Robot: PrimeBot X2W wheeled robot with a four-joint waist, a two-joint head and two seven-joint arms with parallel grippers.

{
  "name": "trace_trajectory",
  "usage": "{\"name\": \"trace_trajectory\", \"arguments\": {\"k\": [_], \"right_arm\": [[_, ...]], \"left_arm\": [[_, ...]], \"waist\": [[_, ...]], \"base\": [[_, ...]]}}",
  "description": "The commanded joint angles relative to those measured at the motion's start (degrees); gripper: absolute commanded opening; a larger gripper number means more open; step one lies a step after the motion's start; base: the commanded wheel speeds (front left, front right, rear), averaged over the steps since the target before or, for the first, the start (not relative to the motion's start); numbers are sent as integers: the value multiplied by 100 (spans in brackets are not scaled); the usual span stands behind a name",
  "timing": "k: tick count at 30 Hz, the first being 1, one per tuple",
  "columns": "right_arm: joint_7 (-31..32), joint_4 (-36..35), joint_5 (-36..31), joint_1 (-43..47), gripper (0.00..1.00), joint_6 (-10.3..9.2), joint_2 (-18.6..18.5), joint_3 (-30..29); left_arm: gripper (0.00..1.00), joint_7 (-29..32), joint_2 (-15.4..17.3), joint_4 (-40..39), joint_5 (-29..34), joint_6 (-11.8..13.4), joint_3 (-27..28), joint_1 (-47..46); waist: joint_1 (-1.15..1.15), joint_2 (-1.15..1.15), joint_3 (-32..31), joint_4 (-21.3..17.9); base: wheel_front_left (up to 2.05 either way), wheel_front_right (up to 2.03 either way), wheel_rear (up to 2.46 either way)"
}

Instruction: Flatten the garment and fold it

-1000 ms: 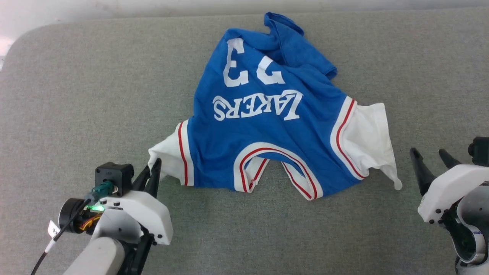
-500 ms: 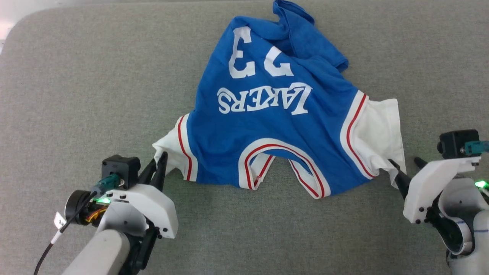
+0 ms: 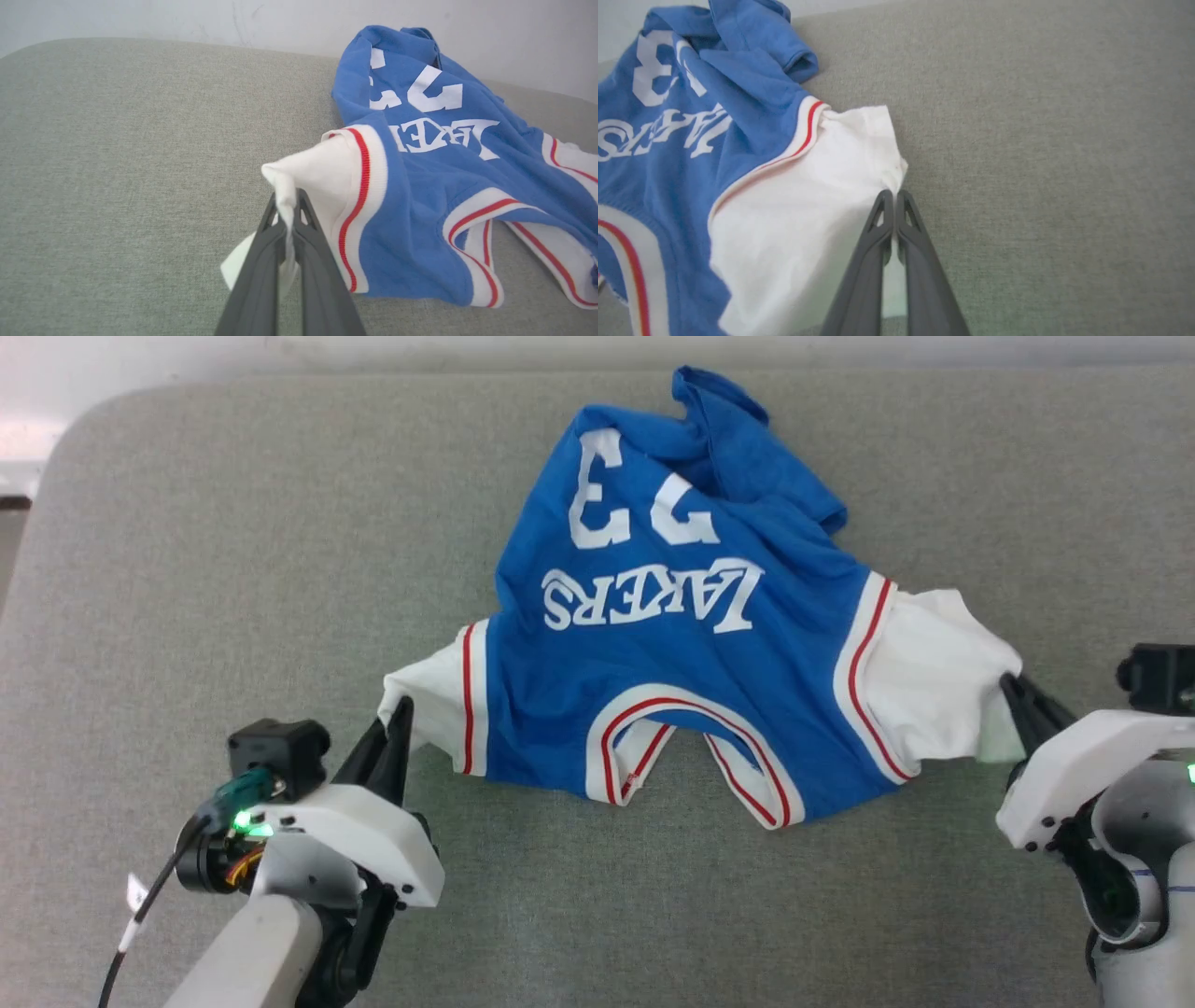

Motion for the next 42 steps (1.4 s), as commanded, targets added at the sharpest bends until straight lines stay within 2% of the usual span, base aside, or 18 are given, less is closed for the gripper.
{"name": "trace_trajectory", "arguments": {"k": [1,4,9,14,19,22,29,34,42], "right_arm": [[-133,-64,59,-5,0,-4,36,-35],[-551,-279,214,-145,0,-4,105,-167],[-891,-764,454,-543,0,-4,159,-157],[-786,-1126,567,-1178,0,-4,178,-68],[-559,-1063,478,-1985,0,-4,53,198],[-509,-863,436,-2498,0,-4,-31,345],[-366,-48,299,-3633,0,-4,-43,531],[-398,649,-9,-4424,0,-4,-62,778],[-758,1770,-459,-5502,0,-4,-2,802]], "left_arm": [[0,-81,-40,-35,-78,-26,75,76],[0,-268,-139,-199,-289,-31,261,153],[0,-286,-80,-541,-337,-42,382,8],[0,78,113,-761,-300,-139,410,-632],[0,563,197,-683,-286,-219,448,-1673],[0,853,245,-463,-166,-282,372,-2342],[0,1498,-12,407,-274,-322,299,-3720],[0,1786,-13,1021,-178,-297,308,-4590],[0,1793,-18,1835,156,-302,224,-5710]], "waist": [[0,0,-254,-99],[0,0,-484,-195],[0,0,-876,-358],[0,0,-1200,-464],[0,0,-1416,-535],[0,0,-1505,-563],[0,0,-1495,-683],[0,0,-1162,-869],[0,0,-417,-1099]], "base": [[0,0,0],[0,0,0],[0,0,0],[0,0,0],[0,0,0],[0,0,0],[0,0,0],[0,0,0],[0,0,0]]}}
